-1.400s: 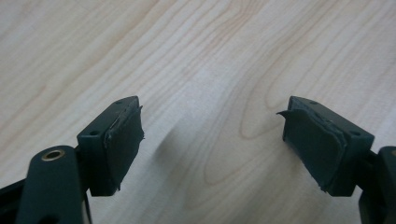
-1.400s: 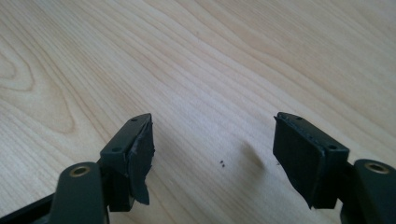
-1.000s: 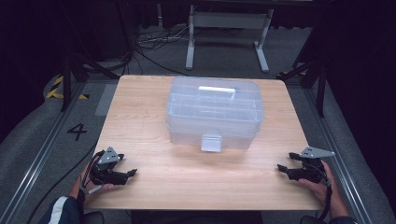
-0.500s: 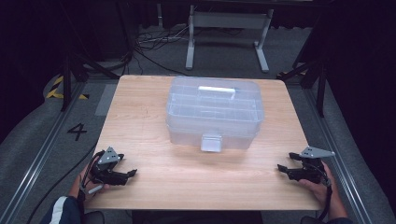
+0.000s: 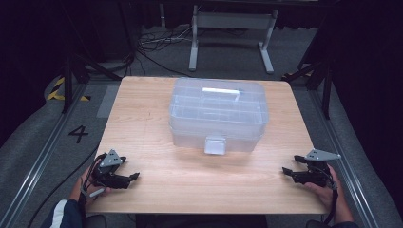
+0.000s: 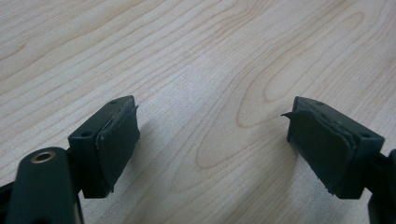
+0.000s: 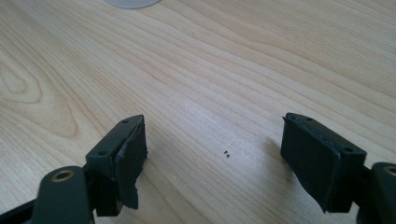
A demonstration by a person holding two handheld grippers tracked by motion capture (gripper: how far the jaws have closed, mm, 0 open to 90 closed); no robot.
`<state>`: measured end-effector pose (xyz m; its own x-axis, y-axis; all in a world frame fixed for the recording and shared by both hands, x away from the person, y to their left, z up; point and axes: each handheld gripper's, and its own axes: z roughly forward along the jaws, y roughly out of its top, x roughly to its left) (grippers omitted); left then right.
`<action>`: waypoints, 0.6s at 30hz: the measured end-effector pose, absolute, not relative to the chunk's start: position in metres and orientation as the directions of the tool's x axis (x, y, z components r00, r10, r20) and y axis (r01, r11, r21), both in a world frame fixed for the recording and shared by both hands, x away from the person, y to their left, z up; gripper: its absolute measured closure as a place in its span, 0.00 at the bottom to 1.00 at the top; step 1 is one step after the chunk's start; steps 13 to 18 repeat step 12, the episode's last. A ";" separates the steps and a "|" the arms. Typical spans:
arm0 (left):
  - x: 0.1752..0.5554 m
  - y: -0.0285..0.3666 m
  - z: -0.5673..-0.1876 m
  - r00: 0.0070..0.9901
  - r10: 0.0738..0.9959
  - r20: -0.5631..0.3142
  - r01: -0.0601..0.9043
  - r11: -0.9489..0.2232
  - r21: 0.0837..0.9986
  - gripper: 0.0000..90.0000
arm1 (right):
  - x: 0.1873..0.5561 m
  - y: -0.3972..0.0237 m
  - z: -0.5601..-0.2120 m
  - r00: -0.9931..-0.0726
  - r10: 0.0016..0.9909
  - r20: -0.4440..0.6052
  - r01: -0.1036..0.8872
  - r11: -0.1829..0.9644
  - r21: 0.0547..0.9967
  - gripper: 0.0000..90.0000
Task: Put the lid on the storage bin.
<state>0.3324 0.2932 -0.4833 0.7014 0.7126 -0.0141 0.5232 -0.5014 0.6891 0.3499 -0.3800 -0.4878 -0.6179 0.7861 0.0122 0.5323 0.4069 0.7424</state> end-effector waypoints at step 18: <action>0.332 0.293 -0.483 0.700 0.714 -0.014 0.524 -0.500 0.689 0.18 | 0.350 -0.380 -0.488 -0.618 0.786 0.011 0.532 0.408 0.742 0.25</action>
